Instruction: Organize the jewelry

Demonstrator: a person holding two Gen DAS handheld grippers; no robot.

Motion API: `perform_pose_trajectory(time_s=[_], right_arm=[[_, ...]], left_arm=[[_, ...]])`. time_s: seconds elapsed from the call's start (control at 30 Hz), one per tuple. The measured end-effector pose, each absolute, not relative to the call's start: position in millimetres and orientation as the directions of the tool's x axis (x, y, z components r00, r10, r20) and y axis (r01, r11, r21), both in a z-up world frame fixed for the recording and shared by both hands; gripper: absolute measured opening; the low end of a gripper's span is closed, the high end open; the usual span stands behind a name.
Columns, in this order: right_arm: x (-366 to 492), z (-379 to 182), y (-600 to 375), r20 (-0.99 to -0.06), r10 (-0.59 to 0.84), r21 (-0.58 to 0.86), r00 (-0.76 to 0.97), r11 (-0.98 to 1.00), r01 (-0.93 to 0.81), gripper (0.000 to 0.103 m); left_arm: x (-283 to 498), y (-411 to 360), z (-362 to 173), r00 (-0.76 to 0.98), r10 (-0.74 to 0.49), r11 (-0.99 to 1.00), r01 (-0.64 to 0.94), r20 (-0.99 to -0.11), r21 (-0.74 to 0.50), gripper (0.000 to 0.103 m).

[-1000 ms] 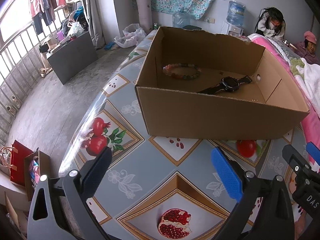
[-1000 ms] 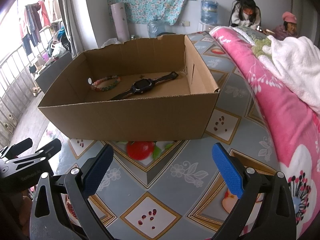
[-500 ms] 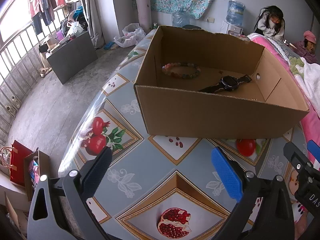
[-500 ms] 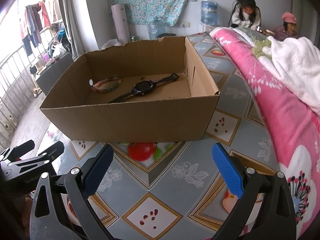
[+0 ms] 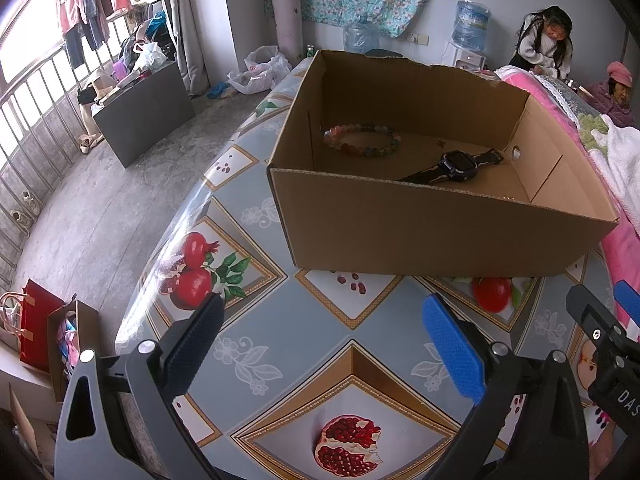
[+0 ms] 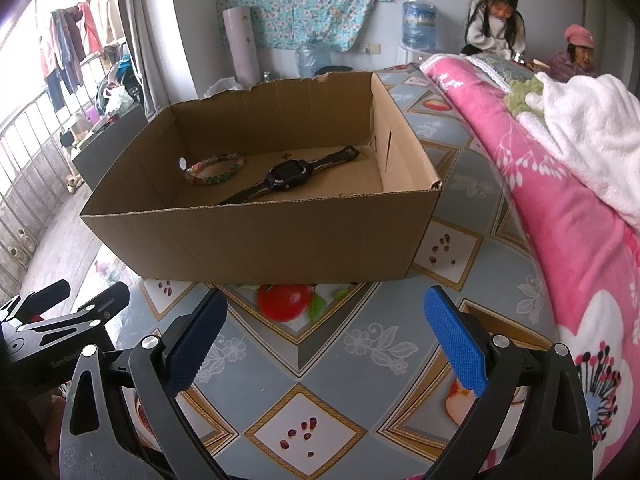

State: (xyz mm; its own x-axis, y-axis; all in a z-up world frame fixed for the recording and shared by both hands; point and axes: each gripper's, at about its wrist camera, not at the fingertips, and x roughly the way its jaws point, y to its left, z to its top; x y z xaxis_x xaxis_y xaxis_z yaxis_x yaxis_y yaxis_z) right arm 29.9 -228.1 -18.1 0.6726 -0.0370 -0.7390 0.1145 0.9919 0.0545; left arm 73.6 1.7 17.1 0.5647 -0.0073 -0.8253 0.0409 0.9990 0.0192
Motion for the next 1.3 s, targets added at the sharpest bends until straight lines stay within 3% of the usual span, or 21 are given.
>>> perform_pose_trajectory(time_s=[1.3], right_arm=[[30.8,-18.9,-225.4,-0.742,-0.035,0.055,0.669,0.992,0.113,0.095]], left_arm=[[72.5,5.4,12.8,0.560,-0.013,0.999,0.041,-0.828,0.012,0.097]])
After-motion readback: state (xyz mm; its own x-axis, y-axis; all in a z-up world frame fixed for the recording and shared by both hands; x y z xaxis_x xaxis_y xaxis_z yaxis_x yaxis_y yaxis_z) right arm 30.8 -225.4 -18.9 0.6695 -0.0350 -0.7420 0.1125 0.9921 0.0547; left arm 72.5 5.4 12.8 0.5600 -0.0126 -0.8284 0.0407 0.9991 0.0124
